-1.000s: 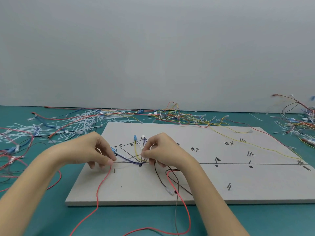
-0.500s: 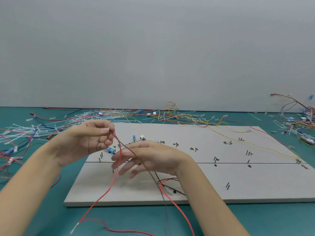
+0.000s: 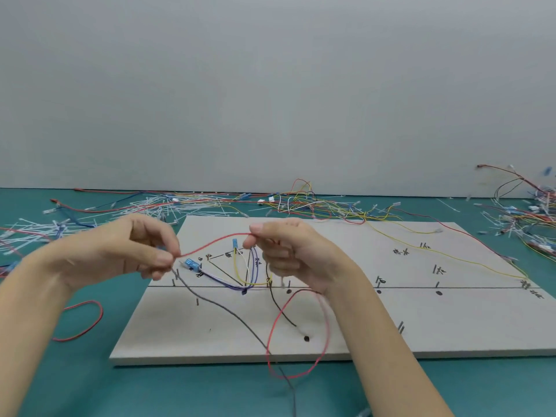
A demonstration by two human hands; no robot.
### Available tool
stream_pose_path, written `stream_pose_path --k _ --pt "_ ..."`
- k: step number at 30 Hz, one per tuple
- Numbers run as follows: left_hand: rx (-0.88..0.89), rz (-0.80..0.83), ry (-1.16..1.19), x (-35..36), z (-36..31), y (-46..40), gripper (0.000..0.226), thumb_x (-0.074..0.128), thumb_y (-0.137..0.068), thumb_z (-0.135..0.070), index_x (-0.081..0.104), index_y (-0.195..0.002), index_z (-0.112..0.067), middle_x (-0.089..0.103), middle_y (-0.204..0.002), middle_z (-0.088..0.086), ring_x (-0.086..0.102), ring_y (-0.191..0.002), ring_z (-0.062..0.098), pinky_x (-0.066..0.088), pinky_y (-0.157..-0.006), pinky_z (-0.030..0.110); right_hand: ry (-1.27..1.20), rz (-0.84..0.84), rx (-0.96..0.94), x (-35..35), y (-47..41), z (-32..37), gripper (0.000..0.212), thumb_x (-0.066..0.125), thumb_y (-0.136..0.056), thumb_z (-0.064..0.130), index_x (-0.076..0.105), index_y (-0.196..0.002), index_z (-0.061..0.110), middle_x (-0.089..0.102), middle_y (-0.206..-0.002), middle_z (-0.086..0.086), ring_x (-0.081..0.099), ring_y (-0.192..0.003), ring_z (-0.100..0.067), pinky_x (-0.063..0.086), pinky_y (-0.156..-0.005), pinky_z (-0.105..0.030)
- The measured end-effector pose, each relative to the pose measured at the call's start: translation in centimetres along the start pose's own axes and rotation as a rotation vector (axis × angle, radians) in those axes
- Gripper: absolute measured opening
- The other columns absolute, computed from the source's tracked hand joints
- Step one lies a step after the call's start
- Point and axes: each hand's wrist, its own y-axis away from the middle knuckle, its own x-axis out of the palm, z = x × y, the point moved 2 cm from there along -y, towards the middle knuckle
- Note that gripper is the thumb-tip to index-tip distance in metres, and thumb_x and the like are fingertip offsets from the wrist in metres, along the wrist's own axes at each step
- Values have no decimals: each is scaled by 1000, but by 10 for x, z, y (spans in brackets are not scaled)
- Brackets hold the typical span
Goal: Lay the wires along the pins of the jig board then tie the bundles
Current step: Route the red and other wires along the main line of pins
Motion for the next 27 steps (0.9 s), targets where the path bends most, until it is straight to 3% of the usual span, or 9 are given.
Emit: stream_pose_path --k 4,7,11,14,18,21,24,27 --pt "-250 72 -300 4 8 -2 39 93 -59 -30 69 -84 -11 70 -84 19 68 -70 25 48 -56 22 572 -92 144 -6 1 -9 20 68 -86 34 78 -80 18 41 -50 10 30 -49 -12 22 -43 -21" --pt "-359 80 -494 20 10 -6 34 91 -56 -37 74 -80 -20 75 -84 12 66 -69 13 45 -58 20 787 -96 279 -2 -5 -25 19 70 -85 33 76 -79 15 52 -52 9 38 -41 -2 29 -40 -15" --pt "-397 -20 -626 31 6 -12 22 89 -59 -34 78 -76 -24 75 -74 4 67 -66 11 48 -67 25 802 -154 348 -3 -9 -34 20 71 -86 26 66 -73 11 56 -55 3 43 -36 -3 35 -38 -14" --pt "-388 -25 -695 39 6 -13 13 89 -64 -27 78 -71 -28 75 -73 -1 70 -70 14 54 -71 29 785 -154 362 -2 -9 -34 20 72 -84 19 63 -67 12 61 -59 0 52 -43 -9 43 -42 -17" --pt "-399 -48 -801 48 4 -15 11 87 -65 -33 77 -67 -35 73 -69 -10 66 -65 4 52 -68 26 920 -149 354 3 -7 -31 20 75 -77 17 65 -60 15 65 -63 -1 54 -55 -13 45 -51 -20" --pt "-403 -30 -831 51 3 -16 9 86 -67 -35 77 -67 -35 73 -70 -12 66 -66 4 54 -71 27 994 -123 343 7 -6 -28 12 76 -73 16 69 -64 12 69 -69 -5 55 -61 -15 46 -58 -25" --pt "-397 -25 -840 52 4 -17 9 85 -68 -35 77 -68 -34 73 -69 -12 64 -64 4 54 -70 29 1018 -87 348 10 -4 -26 10 77 -73 15 69 -67 14 65 -63 2 58 -63 -14 50 -61 -26" --pt "-381 -38 -864 53 5 -18 9 85 -68 -36 76 -67 -35 71 -67 -13 63 -62 3 51 -64 25 1002 -67 360 10 -3 -26 4 75 -75 14 71 -77 15 61 -59 8 59 -62 -12 48 -56 -22"
